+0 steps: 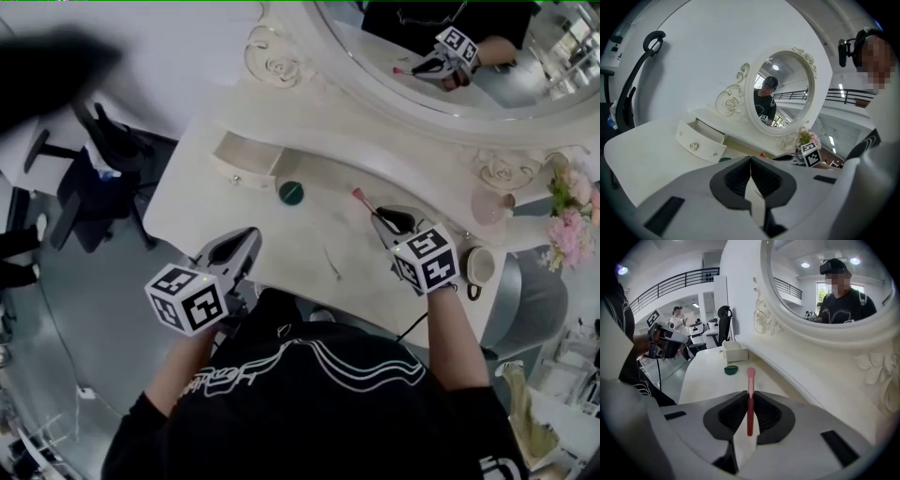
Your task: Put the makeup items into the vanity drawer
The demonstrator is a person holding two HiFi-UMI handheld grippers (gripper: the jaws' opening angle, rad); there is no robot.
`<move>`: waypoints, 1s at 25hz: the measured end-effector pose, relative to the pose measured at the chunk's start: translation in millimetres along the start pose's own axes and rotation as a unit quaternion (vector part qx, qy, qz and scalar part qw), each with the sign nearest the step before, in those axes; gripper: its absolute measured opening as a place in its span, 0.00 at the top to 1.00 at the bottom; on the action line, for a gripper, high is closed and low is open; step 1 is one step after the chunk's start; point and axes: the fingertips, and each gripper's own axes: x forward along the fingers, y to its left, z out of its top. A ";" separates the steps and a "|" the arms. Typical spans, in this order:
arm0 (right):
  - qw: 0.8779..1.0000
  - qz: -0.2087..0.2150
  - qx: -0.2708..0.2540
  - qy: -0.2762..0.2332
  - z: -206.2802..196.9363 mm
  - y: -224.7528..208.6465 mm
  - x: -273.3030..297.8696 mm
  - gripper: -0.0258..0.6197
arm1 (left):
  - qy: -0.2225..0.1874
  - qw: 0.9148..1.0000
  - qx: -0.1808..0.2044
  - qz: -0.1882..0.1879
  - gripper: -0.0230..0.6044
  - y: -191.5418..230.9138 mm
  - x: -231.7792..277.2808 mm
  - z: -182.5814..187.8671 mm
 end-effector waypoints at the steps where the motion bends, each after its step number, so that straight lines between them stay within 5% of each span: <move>1: 1.000 0.001 -0.004 -0.004 8.5 2.5 1.4 0.86 | -0.002 1.000 0.000 0.000 0.93 3.9 -1.3 4.5; 25: 0.995 0.025 -0.078 -0.060 186.2 85.2 73.8 0.86 | -0.005 1.000 -0.002 -0.022 0.93 94.2 -36.0 76.9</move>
